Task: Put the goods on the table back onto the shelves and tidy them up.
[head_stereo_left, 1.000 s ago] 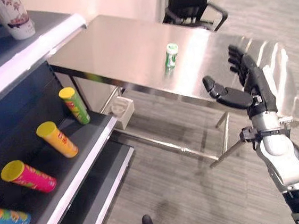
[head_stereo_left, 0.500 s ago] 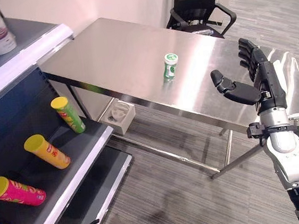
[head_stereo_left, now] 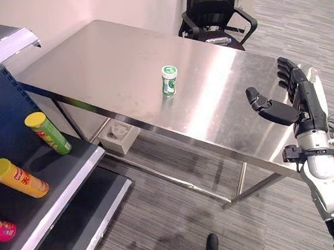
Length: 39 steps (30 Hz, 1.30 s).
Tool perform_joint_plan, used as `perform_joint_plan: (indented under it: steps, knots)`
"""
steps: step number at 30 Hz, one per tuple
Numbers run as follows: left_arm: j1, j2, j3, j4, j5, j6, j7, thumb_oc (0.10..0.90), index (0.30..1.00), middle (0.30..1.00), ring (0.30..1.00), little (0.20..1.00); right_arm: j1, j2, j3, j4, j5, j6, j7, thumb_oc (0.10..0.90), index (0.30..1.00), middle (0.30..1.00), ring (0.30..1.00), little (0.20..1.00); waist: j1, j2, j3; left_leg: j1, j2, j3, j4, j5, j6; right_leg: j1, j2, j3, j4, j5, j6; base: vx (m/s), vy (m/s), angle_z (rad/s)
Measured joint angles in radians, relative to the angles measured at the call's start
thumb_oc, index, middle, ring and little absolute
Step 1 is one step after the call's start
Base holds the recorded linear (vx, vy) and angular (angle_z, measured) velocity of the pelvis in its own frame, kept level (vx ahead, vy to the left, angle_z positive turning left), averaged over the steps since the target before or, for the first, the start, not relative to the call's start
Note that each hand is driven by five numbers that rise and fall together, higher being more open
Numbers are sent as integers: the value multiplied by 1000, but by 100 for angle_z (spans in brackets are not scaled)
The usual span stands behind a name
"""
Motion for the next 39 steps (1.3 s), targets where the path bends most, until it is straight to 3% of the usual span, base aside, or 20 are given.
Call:
perform_joint_plan:
  steps: [4,5,7,9,14,16,17,18,19,22,24,26,27,28,29,30,33,34,36,39]
  knots:
    - [-12,8,8,0,1,0,1,800,900,900,900,900,1,0,0,0,0,0,0,800,900,900,900,900,0,-5,3,7,-3,-10,-3,-7,5,9,-15,0,1,-5,5,164,-145,13]
    - [-15,9,15,0,1,0,6,800,900,900,900,900,39,-2,-9,-3,-2,-1,-2,800,900,900,900,900,-14,-7,8,8,-3,-58,-4,-19,3,47,-22,1,2,-51,59,334,-355,50]
    - [-23,-2,20,5,1,0,12,800,900,900,900,900,52,-3,-25,-3,-7,-4,1,800,900,900,900,900,-13,2,20,0,17,-97,11,-8,-8,73,0,1,-1,-79,71,235,-258,80]
    - [-43,-7,1,8,1,0,15,800,900,900,900,900,105,-15,-79,-6,-8,6,2,800,900,900,900,900,-49,9,27,-35,34,-180,29,-5,-13,115,29,2,-2,-132,62,1,-1,116]
    - [-22,-45,29,24,-2,2,16,800,900,900,900,900,51,-21,-78,42,-1,5,5,800,900,900,900,900,-33,18,29,-40,59,-198,37,11,-34,132,51,-29,-2,-130,47,214,-559,28]
    - [-19,-47,19,7,-30,-1,14,800,900,900,900,900,27,-34,-36,37,14,-1,19,800,900,900,900,900,1,37,30,-99,115,-227,85,8,-74,116,115,-68,31,-196,8,238,-911,52]
    - [-46,-49,-2,-1,-57,-19,29,800,900,900,900,900,27,-29,-14,38,36,-22,-9,800,900,900,900,900,20,47,43,-252,144,-237,326,-24,-100,19,148,-59,217,-367,-113,40,-61,66]
    - [-72,-41,17,-41,-97,-26,20,800,900,900,900,900,85,7,-39,-5,35,-11,27,800,900,900,900,900,42,46,63,-414,153,-155,524,39,-50,-27,153,-120,329,-405,-74,47,-59,138]
    - [-77,-23,13,-57,-95,-26,7,800,900,900,900,900,99,6,-1,-3,36,-8,40,800,900,900,900,900,23,2,65,-413,133,-122,523,88,-21,1,140,-108,296,-420,-68,21,2,203]
    - [-36,-35,-34,-67,-95,-7,-7,800,900,900,900,900,47,-36,38,-11,31,-1,74,800,900,900,900,900,39,35,42,-221,102,-55,272,92,-4,56,152,-132,263,-389,-110,581,344,71]
    - [-18,-41,-37,-14,-73,13,-5,800,900,900,900,900,-49,-15,9,28,3,-14,59,800,900,900,900,900,25,33,33,-139,-32,-38,34,34,18,73,158,-88,127,-287,-119,214,160,-11]
    - [4,-51,-35,-24,-59,12,-5,800,900,900,900,900,-46,-58,-20,30,0,-2,51,800,900,900,900,900,33,84,26,-123,-35,-22,-3,86,71,102,235,-81,-2,-209,-136,392,452,-33]
    - [-7,-40,-25,-22,-65,13,1,800,900,900,900,900,-37,-30,-15,32,-1,10,47,800,900,900,900,900,27,56,42,-110,-52,-13,5,70,89,110,237,-57,4,-208,-126,259,342,-63]
    - [-9,-13,-41,-9,-63,20,11,800,900,900,900,900,-52,15,12,33,-2,26,44,800,900,900,900,900,40,31,54,-79,-86,-1,14,10,178,104,226,-7,38,-218,-113,-7,7,-103]
    - [-1,-23,-37,10,-60,25,8,800,900,900,900,900,-72,52,43,35,-4,26,46,800,900,900,900,900,49,59,56,-52,-83,14,-12,42,211,73,232,-5,113,-258,-75,0,0,-86]
    - [-7,-27,-38,5,-59,28,6,800,900,900,900,900,-46,50,48,17,-6,20,46,800,900,900,900,900,21,73,55,-46,-69,24,-9,28,145,70,219,-35,149,-281,-77,0,0,-36]
    - [-29,-22,-30,-57,-59,3,14,800,900,900,900,900,-15,21,47,12,-14,22,50,800,900,900,900,900,7,54,50,-52,-94,32,1,18,155,46,116,-87,261,-270,-11,159,360,0]
    - [-70,-16,-31,-42,-60,-1,7,800,900,900,900,900,-42,79,40,25,-33,23,47,800,900,900,900,900,-9,49,101,-77,-90,95,87,-12,207,-95,40,-69,585,-308,37,58,126,3]
    - [-51,-22,-39,-66,-59,-1,4,800,900,900,900,900,9,62,55,25,-35,36,50,800,900,900,900,900,-19,77,75,-34,-76,93,42,-7,172,-110,21,-103,641,-302,29,0,0,25]
    - [-60,7,-24,-62,-59,0,7,800,900,900,900,900,-1,25,65,31,-43,32,66,800,900,900,900,900,7,66,71,-39,-82,86,41,-9,173,-108,0,-106,583,-359,40,160,-223,-9]
